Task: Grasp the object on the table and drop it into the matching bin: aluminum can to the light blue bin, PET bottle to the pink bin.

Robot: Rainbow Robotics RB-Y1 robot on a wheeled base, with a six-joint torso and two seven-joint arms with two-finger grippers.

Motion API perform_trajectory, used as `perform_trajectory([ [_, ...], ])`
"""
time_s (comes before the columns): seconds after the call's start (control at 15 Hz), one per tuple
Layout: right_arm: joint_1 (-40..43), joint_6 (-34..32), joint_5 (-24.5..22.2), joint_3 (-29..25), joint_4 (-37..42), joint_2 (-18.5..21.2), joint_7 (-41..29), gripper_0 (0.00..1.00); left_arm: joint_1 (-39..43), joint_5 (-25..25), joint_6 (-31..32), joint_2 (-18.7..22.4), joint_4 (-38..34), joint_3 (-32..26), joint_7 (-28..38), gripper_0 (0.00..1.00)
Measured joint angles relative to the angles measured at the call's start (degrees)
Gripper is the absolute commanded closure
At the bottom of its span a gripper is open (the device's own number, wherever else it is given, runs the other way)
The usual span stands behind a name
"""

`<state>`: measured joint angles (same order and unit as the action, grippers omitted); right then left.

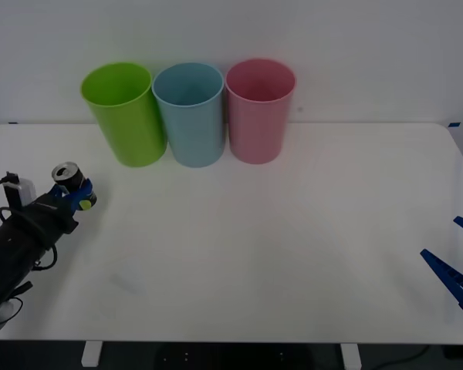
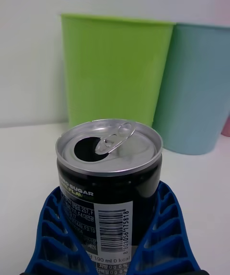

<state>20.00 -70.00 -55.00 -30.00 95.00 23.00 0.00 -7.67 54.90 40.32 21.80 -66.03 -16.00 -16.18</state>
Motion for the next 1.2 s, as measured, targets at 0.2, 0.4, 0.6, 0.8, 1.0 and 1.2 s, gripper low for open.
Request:
perform_trajectory([
  [0.2, 0.0, 0.0, 0.0, 0.0, 0.0, 0.0, 0.0, 0.0, 2.1, -0.1, 0.0, 0.0, -7.5, 0.3, 7.1, 1.0],
  [0.4, 0.0, 0.0, 0.0, 0.0, 0.0, 0.0, 0.0, 0.0, 2.8, 0.0, 0.0, 0.0, -12.6, 0.3, 12.1, 1.0],
  [0.6, 0.0, 0.0, 0.0, 0.0, 0.0, 0.0, 0.0, 0.0, 2.9, 1.5, -0.5, 0.0, -17.3, 0.3, 16.9, 1.0],
  [0.8, 0.0, 0.0, 0.0, 0.0, 0.0, 0.0, 0.0, 0.0, 2.5, 2.1, -1.0, 0.0, -20.5, 0.3, 19.1, 1.0],
  [1.0, 0.0, 0.0, 0.0, 0.0, 0.0, 0.0, 0.0, 0.0, 0.5, 2.5, -1.9, 0.0, -21.8, 0.4, 21.0, 1.0],
  [1.2, 0.0, 0.0, 0.0, 0.0, 0.0, 0.0, 0.0, 0.0, -2.3, 2.6, -3.1, 0.0, -21.9, 1.2, 22.7, 1.0],
])
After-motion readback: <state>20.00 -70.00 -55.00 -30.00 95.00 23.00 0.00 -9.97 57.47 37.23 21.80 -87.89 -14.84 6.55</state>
